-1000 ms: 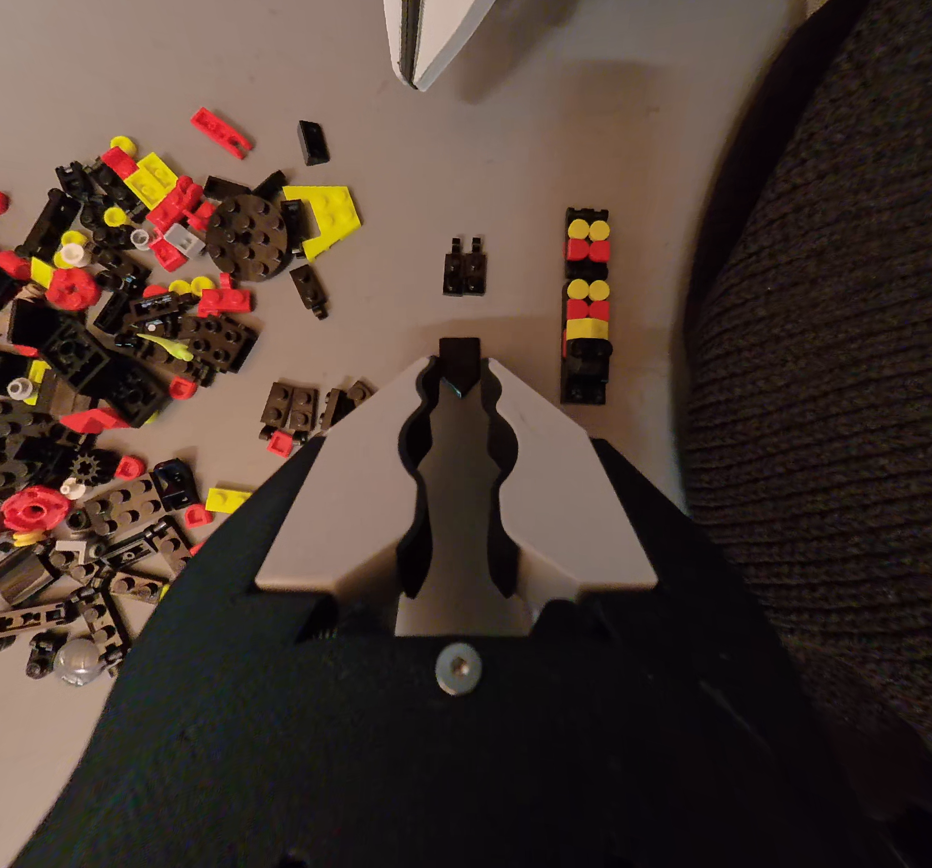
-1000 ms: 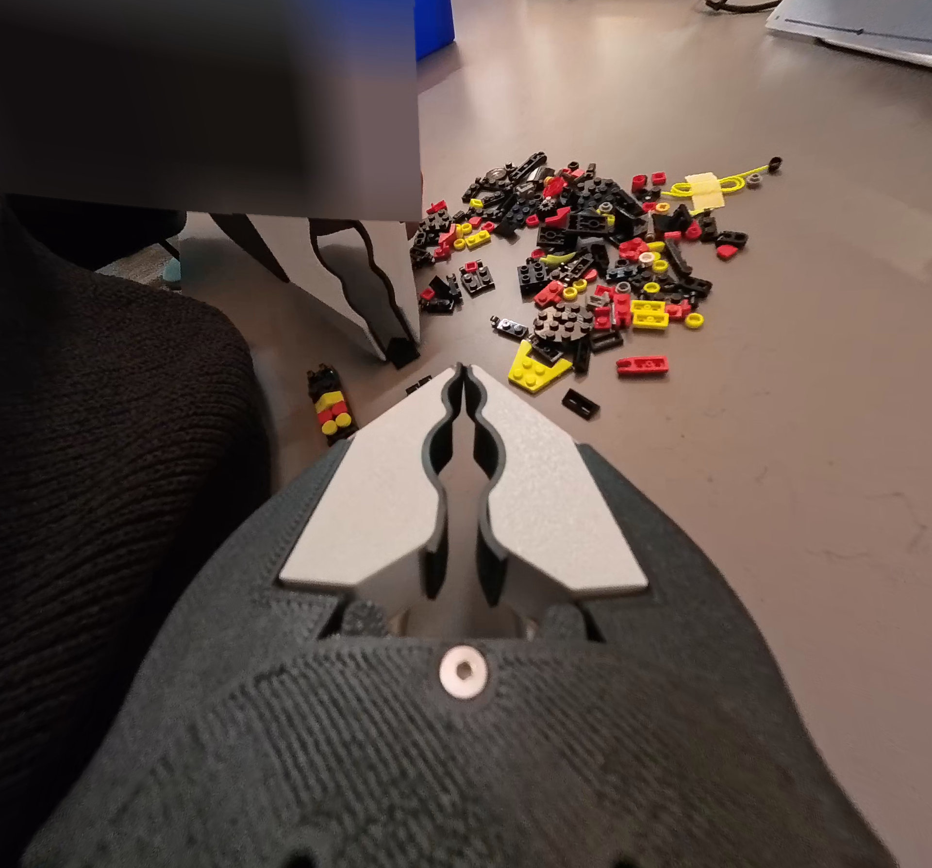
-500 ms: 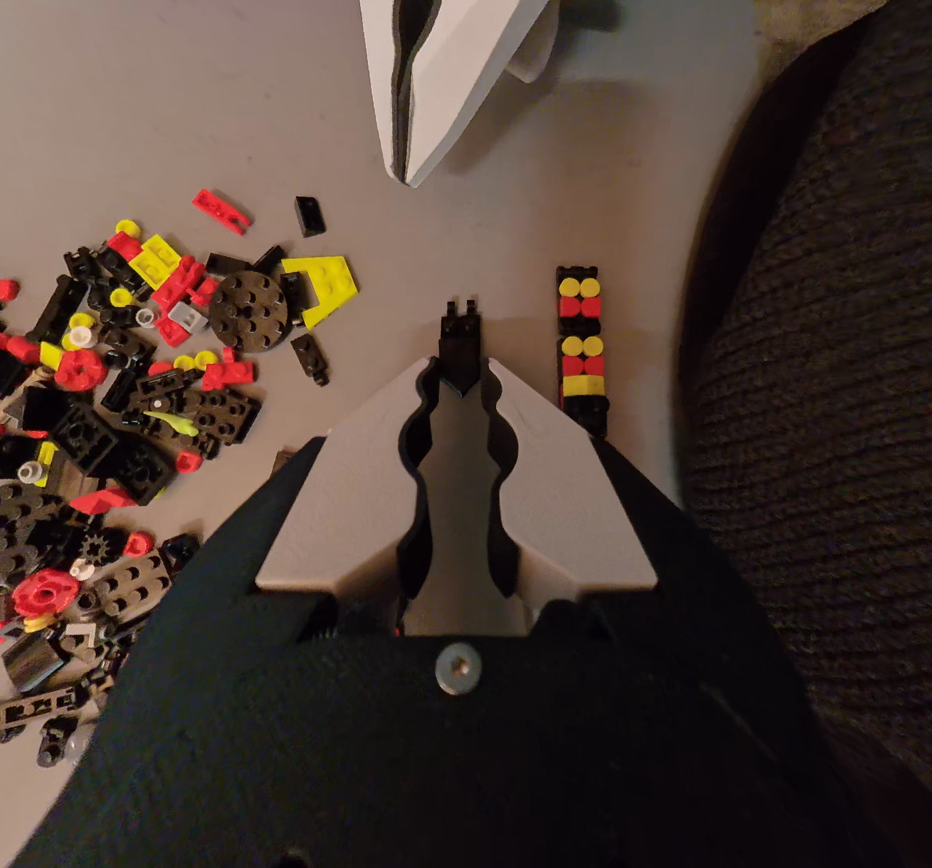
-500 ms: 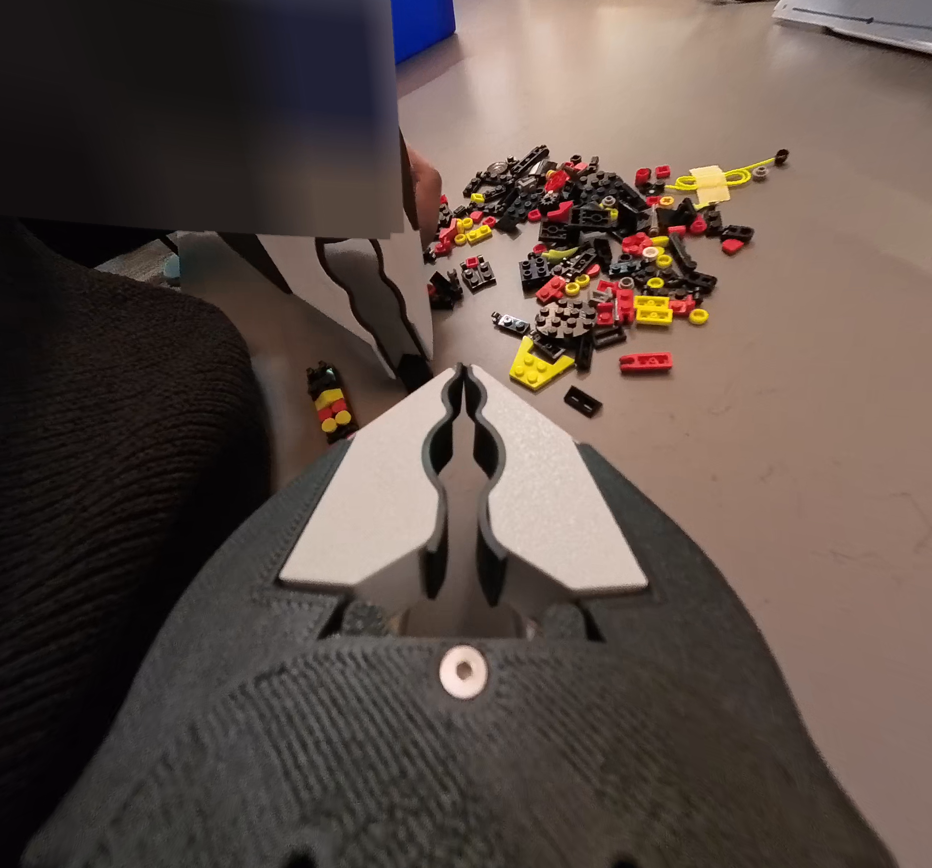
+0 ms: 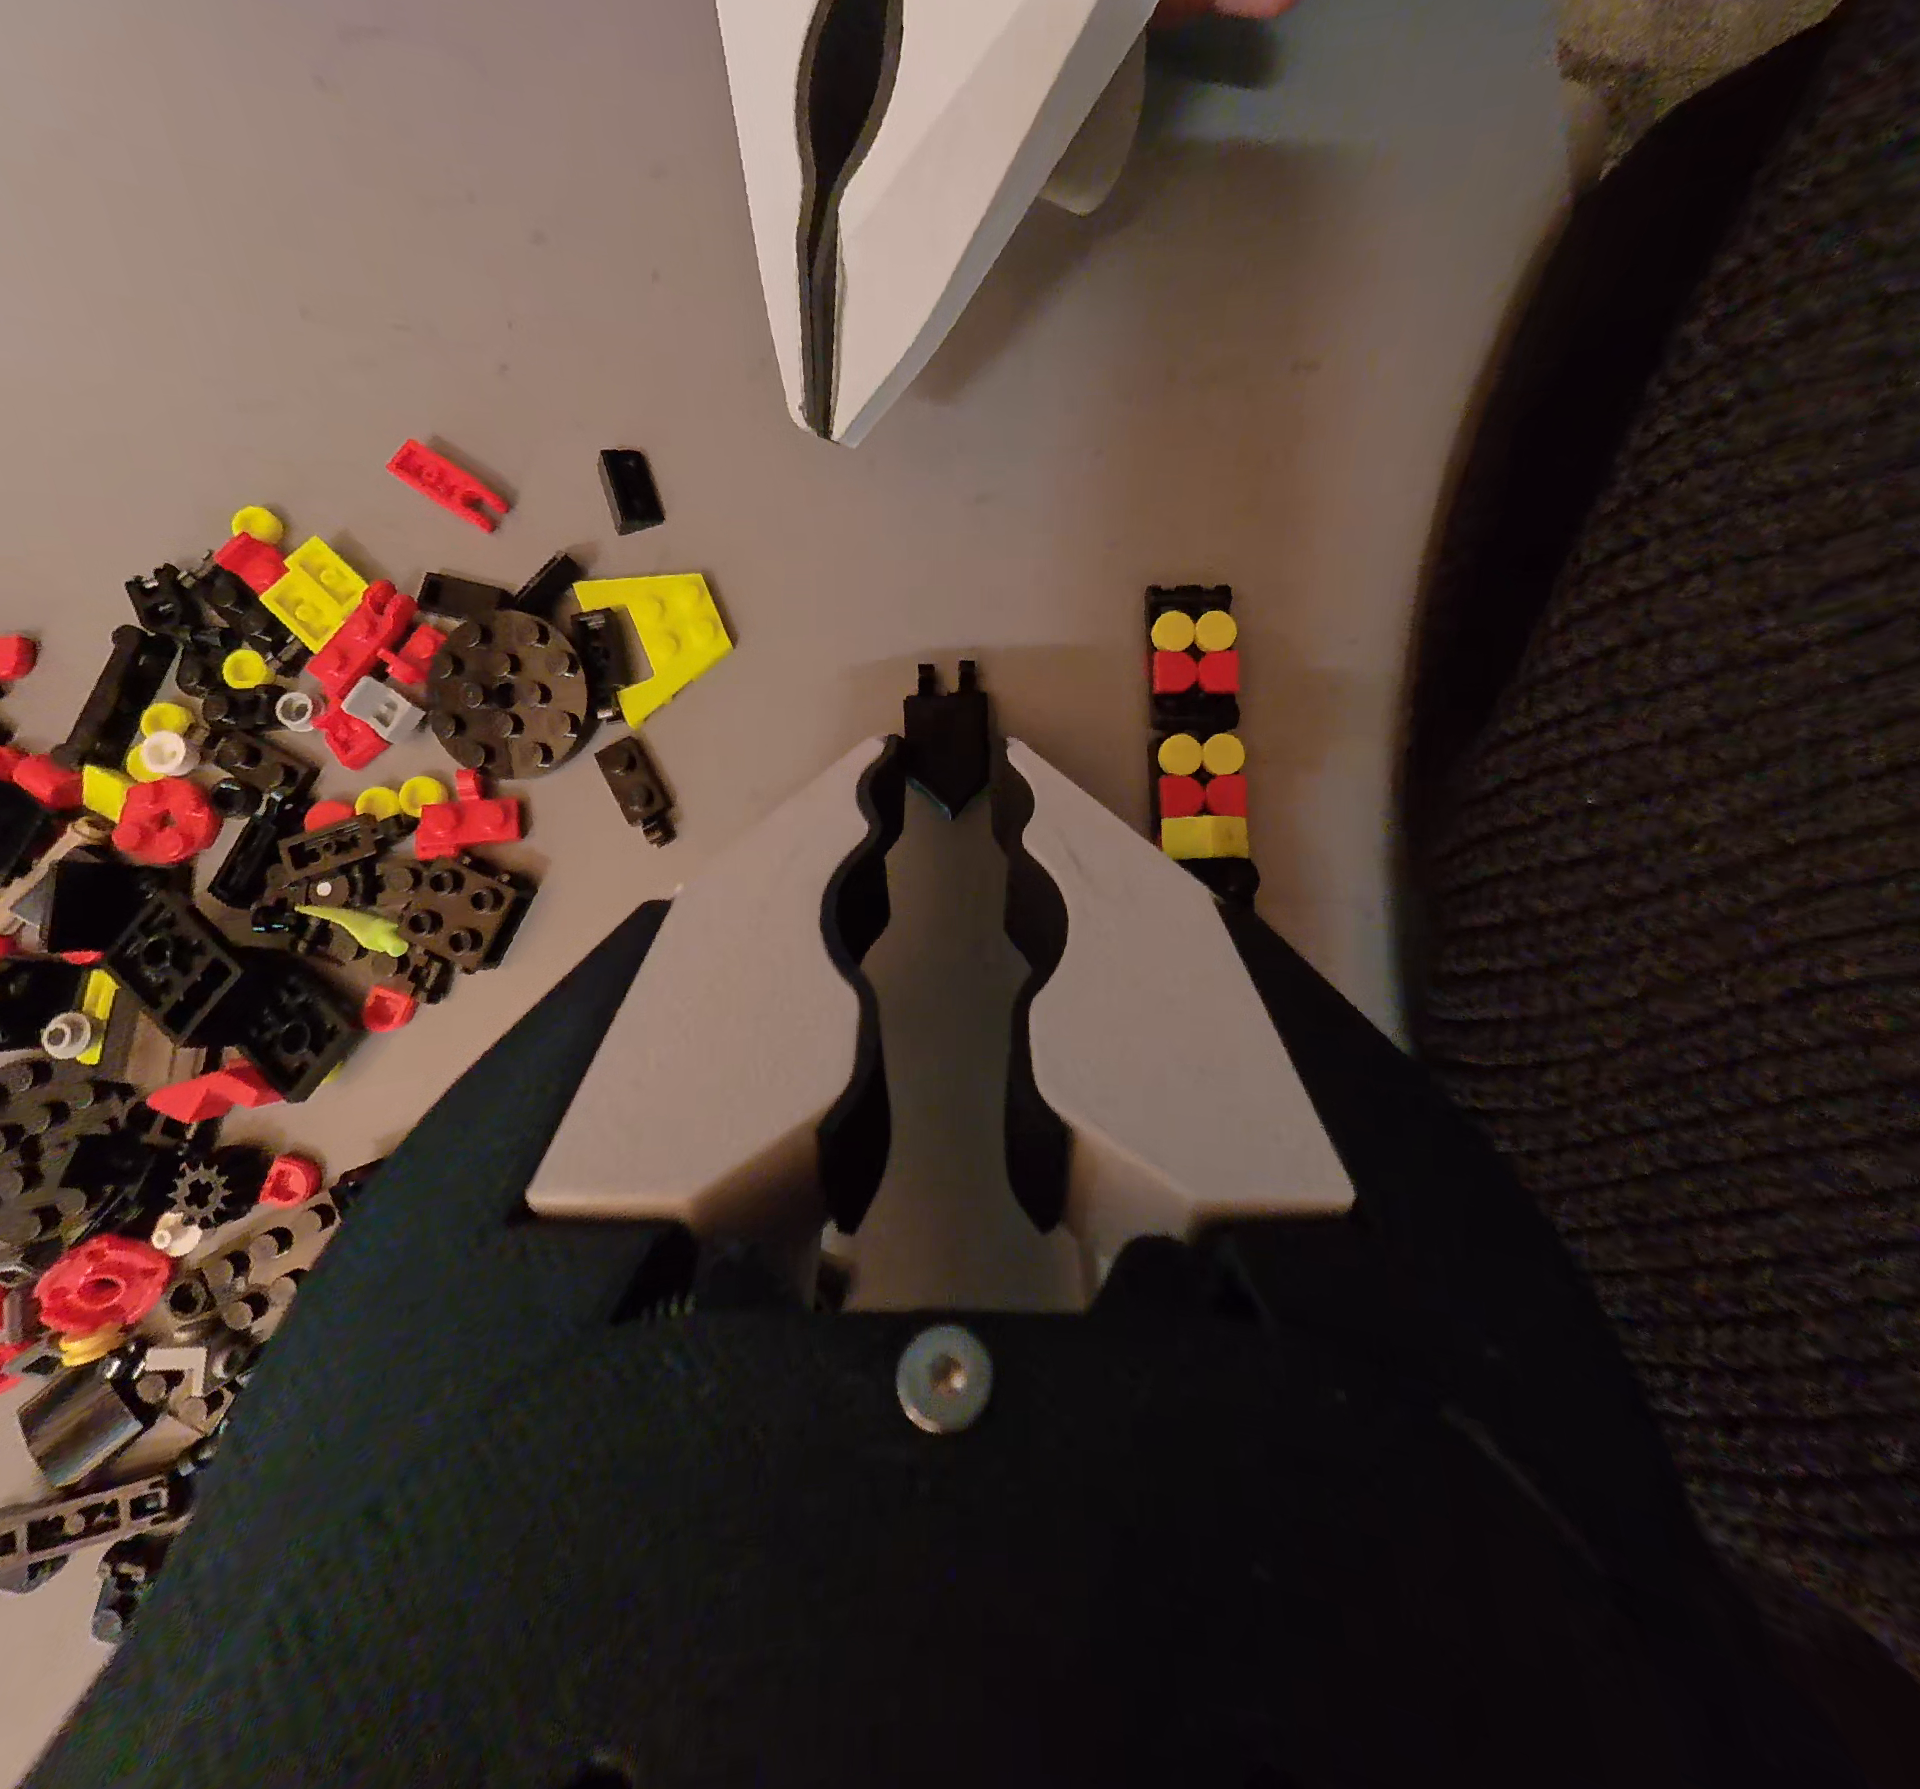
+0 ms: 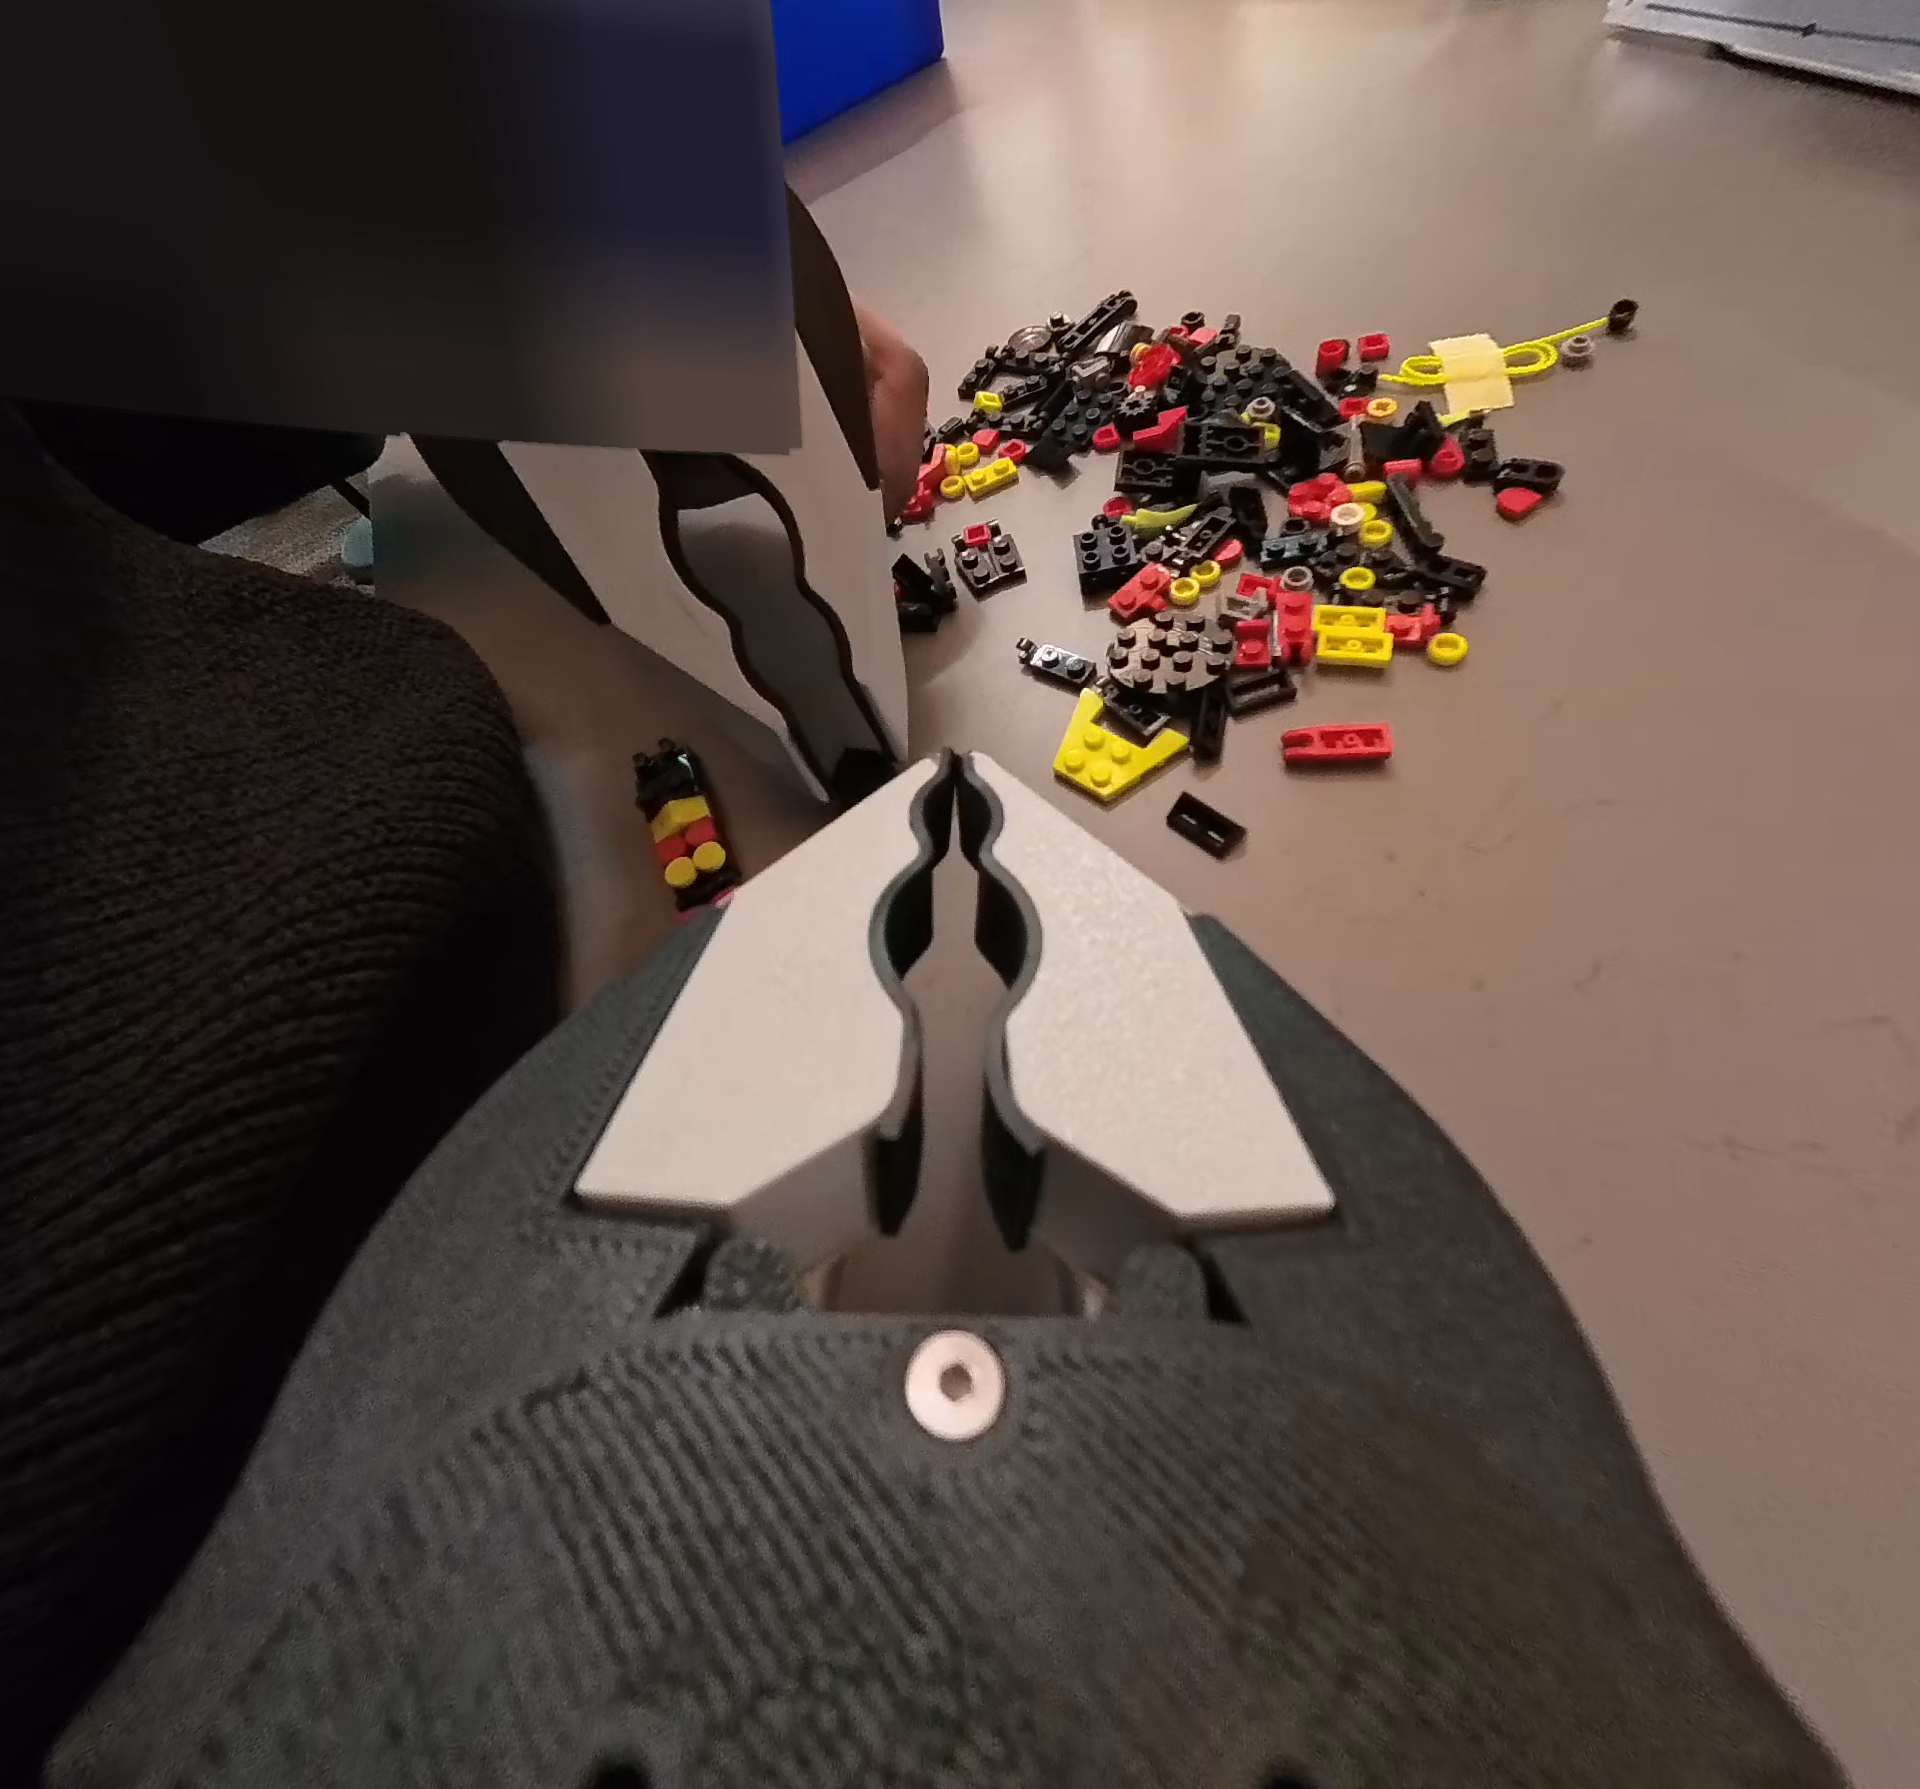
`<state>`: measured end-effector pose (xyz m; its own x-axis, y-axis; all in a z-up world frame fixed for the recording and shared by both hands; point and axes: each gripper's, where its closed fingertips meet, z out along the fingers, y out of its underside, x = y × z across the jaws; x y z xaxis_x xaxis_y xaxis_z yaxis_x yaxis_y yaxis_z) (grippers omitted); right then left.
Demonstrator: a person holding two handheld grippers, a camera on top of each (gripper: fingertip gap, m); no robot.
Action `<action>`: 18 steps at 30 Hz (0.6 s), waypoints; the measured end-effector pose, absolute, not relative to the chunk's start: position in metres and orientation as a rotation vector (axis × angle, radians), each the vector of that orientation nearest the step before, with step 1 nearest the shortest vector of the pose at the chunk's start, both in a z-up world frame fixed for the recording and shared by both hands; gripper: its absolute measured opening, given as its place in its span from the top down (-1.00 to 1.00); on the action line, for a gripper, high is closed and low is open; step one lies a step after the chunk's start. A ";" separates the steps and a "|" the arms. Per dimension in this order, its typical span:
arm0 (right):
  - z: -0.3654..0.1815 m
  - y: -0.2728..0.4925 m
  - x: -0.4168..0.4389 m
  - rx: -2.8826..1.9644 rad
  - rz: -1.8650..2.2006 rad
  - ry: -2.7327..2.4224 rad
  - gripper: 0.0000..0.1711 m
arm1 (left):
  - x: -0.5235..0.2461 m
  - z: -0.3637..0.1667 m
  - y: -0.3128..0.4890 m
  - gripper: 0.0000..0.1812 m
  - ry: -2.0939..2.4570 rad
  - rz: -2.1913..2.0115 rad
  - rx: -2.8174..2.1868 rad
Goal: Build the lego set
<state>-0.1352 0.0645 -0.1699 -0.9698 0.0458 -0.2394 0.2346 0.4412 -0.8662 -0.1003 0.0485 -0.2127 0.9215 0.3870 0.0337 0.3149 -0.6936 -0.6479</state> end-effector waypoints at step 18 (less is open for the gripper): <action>-0.171 0.063 -0.130 0.228 -1.536 2.503 1.00 | -0.102 -0.212 0.049 0.83 -0.494 0.146 -2.382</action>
